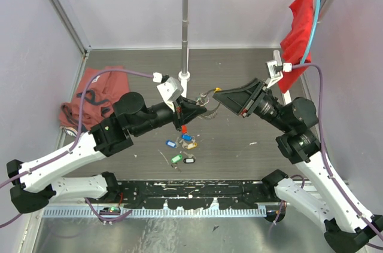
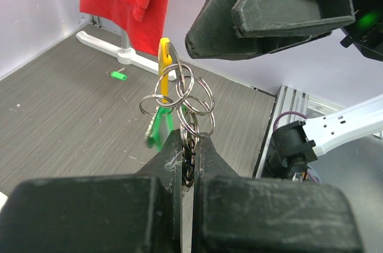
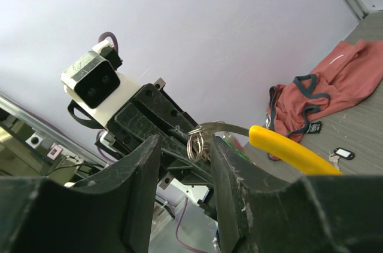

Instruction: Put the keys on the keyring

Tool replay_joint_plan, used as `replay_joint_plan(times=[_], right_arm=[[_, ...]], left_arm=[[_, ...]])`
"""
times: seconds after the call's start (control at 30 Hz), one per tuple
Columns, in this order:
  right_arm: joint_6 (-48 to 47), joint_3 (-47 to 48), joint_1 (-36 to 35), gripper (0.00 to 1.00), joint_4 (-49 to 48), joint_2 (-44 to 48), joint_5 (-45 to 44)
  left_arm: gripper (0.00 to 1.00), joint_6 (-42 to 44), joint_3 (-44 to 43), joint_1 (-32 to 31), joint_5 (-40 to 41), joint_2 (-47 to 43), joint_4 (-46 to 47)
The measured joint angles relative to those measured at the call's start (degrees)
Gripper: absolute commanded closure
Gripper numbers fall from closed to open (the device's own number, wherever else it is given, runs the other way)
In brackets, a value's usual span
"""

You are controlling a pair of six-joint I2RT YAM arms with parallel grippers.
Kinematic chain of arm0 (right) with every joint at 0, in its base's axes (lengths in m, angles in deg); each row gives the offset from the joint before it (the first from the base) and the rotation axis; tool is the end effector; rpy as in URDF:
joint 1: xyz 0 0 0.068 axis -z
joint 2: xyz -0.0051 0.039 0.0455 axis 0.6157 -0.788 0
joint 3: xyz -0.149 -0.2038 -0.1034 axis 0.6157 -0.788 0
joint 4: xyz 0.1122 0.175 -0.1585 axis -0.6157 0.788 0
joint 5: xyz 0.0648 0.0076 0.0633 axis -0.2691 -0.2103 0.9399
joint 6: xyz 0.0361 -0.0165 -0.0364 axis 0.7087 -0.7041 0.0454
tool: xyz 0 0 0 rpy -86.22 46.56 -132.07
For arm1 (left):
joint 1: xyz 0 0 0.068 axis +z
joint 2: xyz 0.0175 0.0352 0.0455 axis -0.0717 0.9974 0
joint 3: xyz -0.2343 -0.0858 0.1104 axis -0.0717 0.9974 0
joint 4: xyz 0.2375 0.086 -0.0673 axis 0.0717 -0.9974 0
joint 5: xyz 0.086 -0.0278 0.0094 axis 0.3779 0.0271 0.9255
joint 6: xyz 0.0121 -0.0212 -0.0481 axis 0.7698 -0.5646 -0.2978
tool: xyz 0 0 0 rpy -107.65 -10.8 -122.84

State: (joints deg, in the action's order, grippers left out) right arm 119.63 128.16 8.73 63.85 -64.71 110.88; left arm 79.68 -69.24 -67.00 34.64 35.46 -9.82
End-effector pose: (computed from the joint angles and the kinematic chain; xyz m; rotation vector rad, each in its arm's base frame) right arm 0.1238 0.0888 0.4288 -0.1567 1.4383 1.5655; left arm 0.1062 -0.2125 0.4249 0.8052 1.4199 -1.0092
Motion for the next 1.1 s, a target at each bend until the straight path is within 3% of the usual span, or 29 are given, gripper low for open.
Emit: replay_joint_plan(times=[0.5,0.93,1.0,1.1], right_arm=[[-1.46,-0.74,-4.74,0.59,1.20,-1.27,-1.66],[-2.69,-0.74,-7.91,0.79,1.11,-2.99,-2.89],[-2.86,-0.74,-8.04,0.78,1.11,-2.97,-3.41],[-3.65,-0.63,-8.24,0.62,1.29,-2.97,-4.00]], left_arm=[[1.00,-0.02,0.00,0.00,1.11,0.09,0.42],[1.00,-0.02,0.00,0.00,1.11,0.09,0.46],[1.00,-0.02,0.00,0.00,1.16,0.09,0.52],[1.00,-0.02,0.00,0.00,1.40,0.09,0.55]])
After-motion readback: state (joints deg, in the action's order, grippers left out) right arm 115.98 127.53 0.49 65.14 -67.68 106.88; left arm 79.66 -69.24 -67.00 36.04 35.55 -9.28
